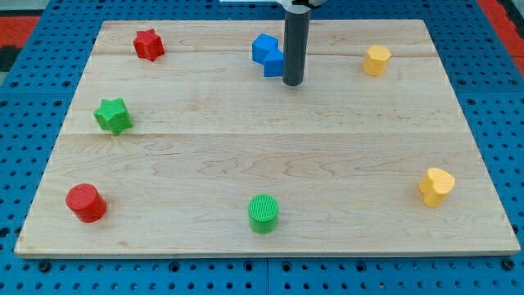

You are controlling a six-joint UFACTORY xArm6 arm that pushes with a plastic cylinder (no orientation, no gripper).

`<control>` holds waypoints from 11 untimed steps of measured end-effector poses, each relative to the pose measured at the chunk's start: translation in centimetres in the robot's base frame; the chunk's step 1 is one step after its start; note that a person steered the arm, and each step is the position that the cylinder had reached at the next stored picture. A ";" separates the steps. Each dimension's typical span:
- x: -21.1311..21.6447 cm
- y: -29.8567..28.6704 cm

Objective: Place the yellow hexagon diagonally to the green circle

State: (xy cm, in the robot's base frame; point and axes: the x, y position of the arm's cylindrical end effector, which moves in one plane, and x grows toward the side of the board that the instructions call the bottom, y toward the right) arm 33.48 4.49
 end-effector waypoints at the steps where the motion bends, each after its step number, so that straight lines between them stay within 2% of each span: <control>1: 0.0 0.0; 5: -1.2 1.4; 6: -6.1 4.9; 7: -8.5 9.9; 8: -7.6 13.3; 10: 2.1 13.5; 11: -0.1 15.0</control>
State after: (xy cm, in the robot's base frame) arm 33.42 19.46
